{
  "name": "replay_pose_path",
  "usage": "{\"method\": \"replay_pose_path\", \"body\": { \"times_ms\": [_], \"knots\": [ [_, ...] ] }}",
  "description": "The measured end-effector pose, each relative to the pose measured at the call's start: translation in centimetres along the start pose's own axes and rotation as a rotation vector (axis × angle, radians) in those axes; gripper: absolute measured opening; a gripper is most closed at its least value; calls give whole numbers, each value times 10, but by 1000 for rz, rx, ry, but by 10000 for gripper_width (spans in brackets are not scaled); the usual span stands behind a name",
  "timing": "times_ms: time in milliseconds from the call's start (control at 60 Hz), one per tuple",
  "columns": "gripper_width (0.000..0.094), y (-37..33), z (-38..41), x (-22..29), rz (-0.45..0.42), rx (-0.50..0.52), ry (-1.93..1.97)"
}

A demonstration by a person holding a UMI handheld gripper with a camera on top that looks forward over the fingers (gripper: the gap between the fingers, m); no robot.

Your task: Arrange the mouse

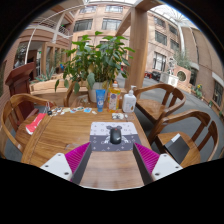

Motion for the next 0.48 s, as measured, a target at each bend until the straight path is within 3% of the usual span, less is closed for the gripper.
{"method": "replay_pose_path", "body": {
  "times_ms": [250, 483],
  "knots": [
    [854, -41, 8, -34, 15, 19, 1],
    [851, -52, 6, -34, -5, 5, -26]
  ]
}}
Point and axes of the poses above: the point between the fingertips, and its own axes, seen from behind it with the camera up: z to the left, x up, y forward, the way the camera looks, the point moved 1 cm from there along -y, backward, against the way the camera looks, and after that the axes turned 6 degrees about z, right-handed, at the moved point
